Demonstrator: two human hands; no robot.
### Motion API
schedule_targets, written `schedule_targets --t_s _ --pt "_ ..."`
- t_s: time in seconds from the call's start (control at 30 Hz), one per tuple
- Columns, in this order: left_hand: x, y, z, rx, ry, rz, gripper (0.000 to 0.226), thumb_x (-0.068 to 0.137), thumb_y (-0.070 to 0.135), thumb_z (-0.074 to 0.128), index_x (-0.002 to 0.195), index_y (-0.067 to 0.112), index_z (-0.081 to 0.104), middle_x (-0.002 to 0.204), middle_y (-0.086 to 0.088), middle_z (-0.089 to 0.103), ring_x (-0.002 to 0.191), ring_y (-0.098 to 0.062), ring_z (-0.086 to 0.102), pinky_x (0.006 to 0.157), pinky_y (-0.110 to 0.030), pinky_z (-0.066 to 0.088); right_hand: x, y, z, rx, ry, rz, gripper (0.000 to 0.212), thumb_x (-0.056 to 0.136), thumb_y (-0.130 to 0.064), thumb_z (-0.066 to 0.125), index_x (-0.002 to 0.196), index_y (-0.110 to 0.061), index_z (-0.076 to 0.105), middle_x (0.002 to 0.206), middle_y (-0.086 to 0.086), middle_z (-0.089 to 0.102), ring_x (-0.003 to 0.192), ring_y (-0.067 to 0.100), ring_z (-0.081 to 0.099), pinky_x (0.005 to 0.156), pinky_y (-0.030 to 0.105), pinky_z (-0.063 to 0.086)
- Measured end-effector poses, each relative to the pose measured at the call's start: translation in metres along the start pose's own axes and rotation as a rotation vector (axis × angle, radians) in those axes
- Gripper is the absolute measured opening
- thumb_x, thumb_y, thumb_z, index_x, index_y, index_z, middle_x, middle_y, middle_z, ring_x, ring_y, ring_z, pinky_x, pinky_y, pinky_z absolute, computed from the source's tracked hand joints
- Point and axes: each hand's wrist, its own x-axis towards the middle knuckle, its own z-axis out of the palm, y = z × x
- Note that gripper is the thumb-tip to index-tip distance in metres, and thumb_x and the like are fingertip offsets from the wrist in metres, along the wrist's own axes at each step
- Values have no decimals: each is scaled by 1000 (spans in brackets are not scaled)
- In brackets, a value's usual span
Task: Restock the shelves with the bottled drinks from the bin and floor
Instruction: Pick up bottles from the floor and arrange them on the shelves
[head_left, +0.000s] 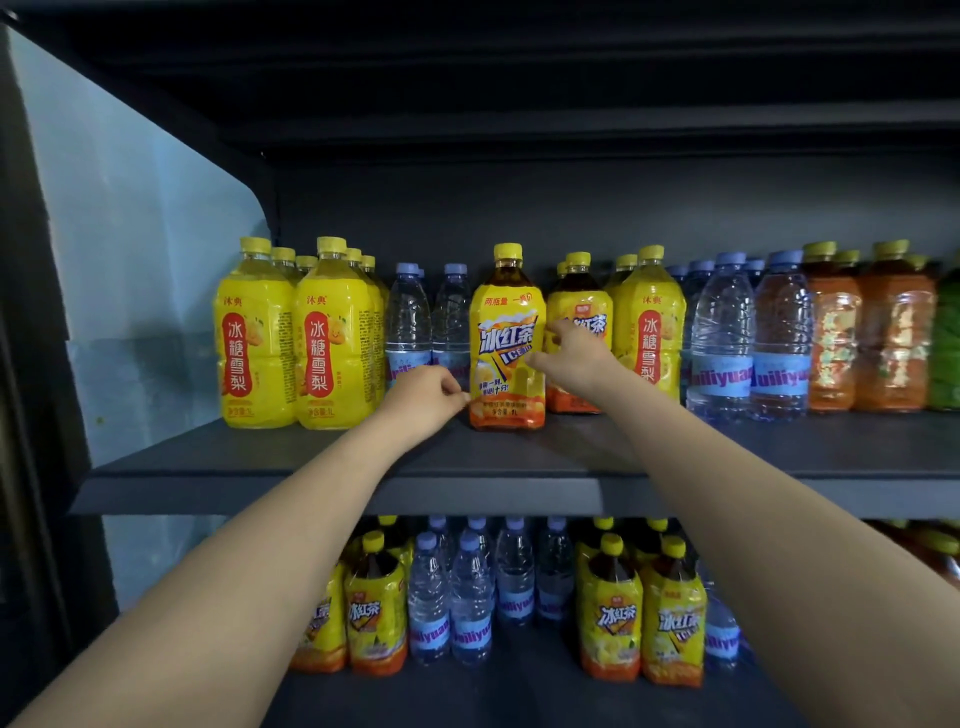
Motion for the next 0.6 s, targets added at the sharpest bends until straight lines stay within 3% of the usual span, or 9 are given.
schedule_targets --t_s 0.1,0.37,0.6 --pt "-13 0 -10 142 -47 43 30 89 26 60 113 7 62 117 -8 63 108 -23 57 91 -32 46 -13 6 -6 -52 -62 -2 59 92 -24 57 142 -4 34 142 14 45 126 28 46 96 33 41" --pt "-54 22 -33 387 -118 40 34 92 32 55 115 8 59 117 -9 62 106 -24 56 90 -34 47 -49 21 -24 -181 -294 -57 46 92 -31 58 129 -6 47 132 13 52 119 27 50 94 33 39" --pt "-113 53 -43 667 -136 -73 39 94 37 48 122 10 53 118 -10 56 107 -26 53 86 -35 47 -81 40 -49 -256 -396 -191 57 92 -34 56 139 -8 36 142 13 44 126 29 45 100 34 38"
